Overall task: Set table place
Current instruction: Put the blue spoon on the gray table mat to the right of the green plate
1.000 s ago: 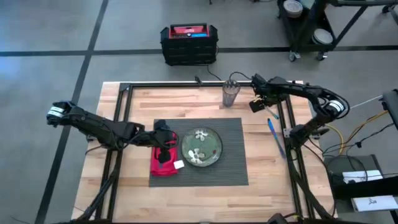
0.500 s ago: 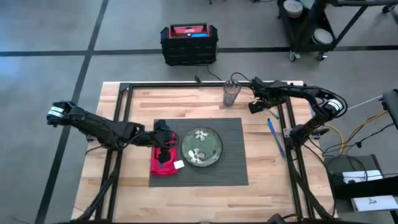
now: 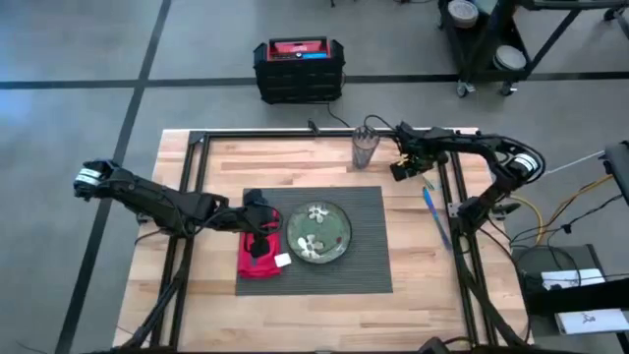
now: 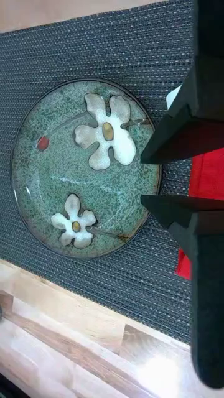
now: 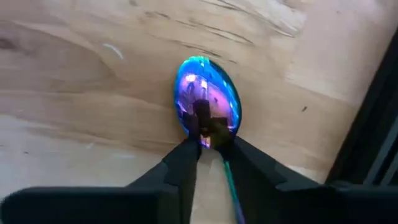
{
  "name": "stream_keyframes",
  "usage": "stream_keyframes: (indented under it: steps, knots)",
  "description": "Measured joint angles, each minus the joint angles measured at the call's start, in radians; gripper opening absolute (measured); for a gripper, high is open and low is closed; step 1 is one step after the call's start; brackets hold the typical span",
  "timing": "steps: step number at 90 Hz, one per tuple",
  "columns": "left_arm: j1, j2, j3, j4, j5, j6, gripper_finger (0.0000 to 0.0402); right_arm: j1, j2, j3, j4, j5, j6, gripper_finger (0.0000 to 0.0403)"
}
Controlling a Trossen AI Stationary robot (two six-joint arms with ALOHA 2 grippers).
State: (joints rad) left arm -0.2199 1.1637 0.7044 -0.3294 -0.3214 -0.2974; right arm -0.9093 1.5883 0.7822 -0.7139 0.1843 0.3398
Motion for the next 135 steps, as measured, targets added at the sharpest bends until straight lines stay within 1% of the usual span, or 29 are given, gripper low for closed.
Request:
stream_keyframes:
  steps: [16, 36, 43, 72, 80, 87, 95, 103, 113, 123, 130, 135]
  knots:
    - [0.0, 0.0, 0.0, 0.0, 0.0, 0.0, 0.0077, 0.0, 0.001, 0.0, 0.0, -0.018, -0.03, 0.0008]
    - [0.0, 0.0, 0.0, 0.0, 0.0, 0.0, 0.0077, -0.001, -0.018, -0.002, -0.001, -0.02, -0.047, 0.0002]
    - [0.0, 0.0, 0.0, 0.0, 0.0, 0.0, 0.0077, -0.001, -0.037, 0.004, -0.034, -0.02, -0.045, 0.0001]
    - [0.0, 0.0, 0.0, 0.0, 0.0, 0.0, 0.0077, 0.008, -0.215, 0.071, -0.191, -0.024, -0.04, 0.0001]
    - [0.0, 0.0, 0.0, 0.0, 0.0, 0.0, 0.0077, 0.016, -0.277, 0.077, -0.26, -0.028, -0.034, 0.0001]
    - [0.0, 0.0, 0.0, 0.0, 0.0, 0.0, 0.0077, 0.03, -0.347, 0.082, -0.262, -0.068, -0.024, 0.0001]
    - [0.0, 0.0, 0.0, 0.0, 0.0, 0.0, 0.0077, 0.051, -0.41, 0.082, -0.26, -0.147, 0.002, 0.0]
    - [0.0, 0.0, 0.0, 0.0, 0.0, 0.0, 0.0077, 0.085, -0.464, 0.074, -0.257, -0.261, 0.037, 0.0]
    - [0.0, 0.0, 0.0, 0.001, 0.0, 0.0, 0.0077, 0.152, -0.51, 0.072, -0.242, -0.36, 0.098, 0.0]
    - [0.0, 0.0, 0.0, 0.008, -0.001, 0.0, 0.0077, 0.245, -0.536, 0.066, -0.215, -0.399, 0.184, 0.0]
    - [0.0, 0.0, 0.0, 0.014, 0.0, 0.0, 0.0077, 0.328, -0.549, 0.04, -0.189, -0.403, 0.254, 0.0]
    - [0.0, 0.0, 0.0, 0.018, 0.0, -0.002, 0.0077, 0.4, -0.551, 0.007, -0.125, -0.4, 0.321, 0.0]
